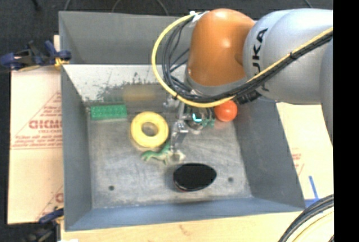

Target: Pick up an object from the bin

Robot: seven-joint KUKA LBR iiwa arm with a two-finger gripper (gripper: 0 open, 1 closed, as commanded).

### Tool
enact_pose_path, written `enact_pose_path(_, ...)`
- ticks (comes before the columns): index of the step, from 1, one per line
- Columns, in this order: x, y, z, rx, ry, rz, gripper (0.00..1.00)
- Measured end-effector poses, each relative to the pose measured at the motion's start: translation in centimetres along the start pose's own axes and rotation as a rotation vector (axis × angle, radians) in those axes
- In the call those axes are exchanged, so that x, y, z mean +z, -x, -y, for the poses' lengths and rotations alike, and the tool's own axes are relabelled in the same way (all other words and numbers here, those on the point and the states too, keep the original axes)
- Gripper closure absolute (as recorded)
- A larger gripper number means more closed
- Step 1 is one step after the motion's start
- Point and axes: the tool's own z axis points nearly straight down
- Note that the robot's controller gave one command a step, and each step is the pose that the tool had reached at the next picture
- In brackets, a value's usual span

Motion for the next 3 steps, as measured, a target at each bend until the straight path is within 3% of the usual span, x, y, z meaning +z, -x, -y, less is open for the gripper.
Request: enact_pose_path(3,0.9,0.3,-0.2,-0.021,0.001,0.017,0.0)
